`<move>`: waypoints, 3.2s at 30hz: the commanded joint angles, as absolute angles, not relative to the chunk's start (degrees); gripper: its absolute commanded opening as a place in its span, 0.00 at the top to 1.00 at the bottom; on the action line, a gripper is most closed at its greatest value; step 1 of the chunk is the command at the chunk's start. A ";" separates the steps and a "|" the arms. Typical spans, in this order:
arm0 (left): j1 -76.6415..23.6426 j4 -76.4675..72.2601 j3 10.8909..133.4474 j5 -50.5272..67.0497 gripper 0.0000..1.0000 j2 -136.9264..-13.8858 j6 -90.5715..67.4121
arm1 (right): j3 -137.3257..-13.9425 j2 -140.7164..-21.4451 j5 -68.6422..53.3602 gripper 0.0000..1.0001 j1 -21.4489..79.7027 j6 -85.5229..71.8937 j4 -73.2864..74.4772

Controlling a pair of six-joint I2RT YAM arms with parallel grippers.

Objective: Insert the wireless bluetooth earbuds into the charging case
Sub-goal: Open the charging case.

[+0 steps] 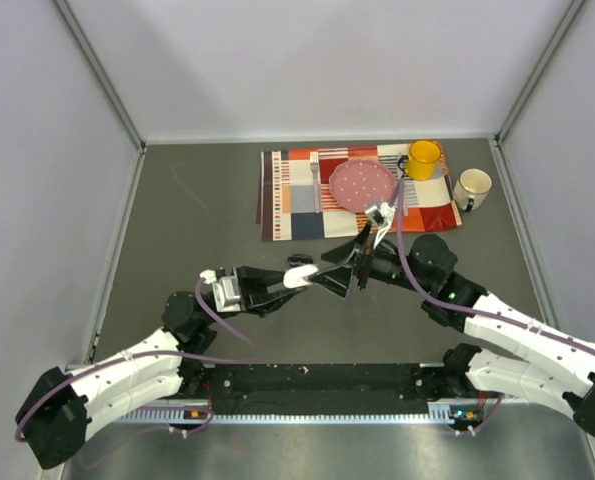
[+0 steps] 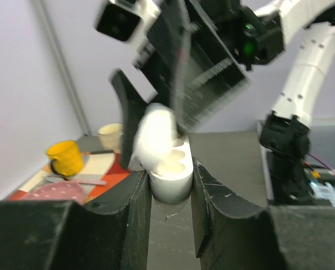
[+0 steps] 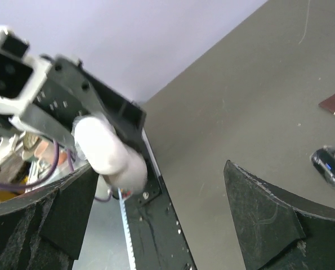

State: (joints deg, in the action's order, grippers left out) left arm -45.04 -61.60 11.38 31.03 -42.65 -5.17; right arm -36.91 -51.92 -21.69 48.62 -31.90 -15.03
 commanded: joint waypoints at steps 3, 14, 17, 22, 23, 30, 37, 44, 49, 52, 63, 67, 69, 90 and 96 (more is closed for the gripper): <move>-46.49 -57.40 12.39 39.38 1.00 -41.84 -4.75 | -40.17 -51.85 -14.24 0.08 47.73 -36.12 -23.73; -46.49 -56.52 11.78 33.58 1.00 -40.08 -5.36 | -39.73 -51.07 -12.74 0.08 47.72 -35.60 -22.85; -46.49 -55.55 11.60 29.63 1.00 -39.90 -5.80 | -39.90 -49.40 -15.64 0.08 47.72 -32.62 -21.89; -46.49 -57.21 11.16 26.90 1.00 -39.90 -6.33 | -40.69 -47.46 -22.75 0.08 47.72 -28.65 -14.86; -46.49 -57.83 11.08 26.46 1.00 -39.82 -6.50 | -40.35 -47.29 -23.81 0.08 47.72 -28.74 -14.59; -46.49 -60.46 10.99 25.58 1.00 -40.43 -7.03 | -36.65 -46.84 -24.27 0.09 47.72 -34.71 -16.79; -46.49 -61.52 11.07 26.10 1.00 -40.17 -7.38 | -36.30 -50.01 -23.56 0.15 47.72 -39.02 -17.84; -46.49 -61.52 11.16 27.16 1.00 -39.99 -7.47 | -35.24 -52.82 -21.80 0.27 47.72 -43.33 -22.85; -46.49 -62.31 11.34 29.26 1.00 -40.17 -7.12 | -34.19 -55.89 -20.30 0.37 47.72 -47.10 -28.10; -46.49 -63.98 10.64 30.32 1.00 -40.60 -6.24 | -33.93 -57.91 -21.62 0.46 47.72 -51.32 -32.23; -46.49 -60.56 9.32 25.23 1.00 -38.06 -0.80 | -33.75 -62.14 -30.76 0.56 47.72 -62.49 -35.51; -46.49 -60.47 9.40 25.05 1.00 -38.05 -0.53 | -33.23 -61.26 -30.67 0.56 47.81 -62.58 -34.28; -46.49 -60.64 9.58 25.14 1.00 -38.32 -0.53 | -33.13 -61.35 -30.67 0.60 47.73 -62.66 -34.63; -46.49 -63.72 9.05 18.90 0.76 -39.72 -8.08 | -29.88 -61.96 -30.32 1.00 47.73 -68.64 -47.28; -46.49 -64.60 9.23 18.46 0.62 -40.69 -9.05 | -29.53 -62.40 -30.41 1.00 47.81 -69.26 -48.77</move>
State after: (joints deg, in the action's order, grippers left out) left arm -46.94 -60.01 9.41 23.09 -40.38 -6.35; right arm -29.65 -62.54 -28.25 47.51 -69.69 -41.58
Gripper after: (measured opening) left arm 0.342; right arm 0.220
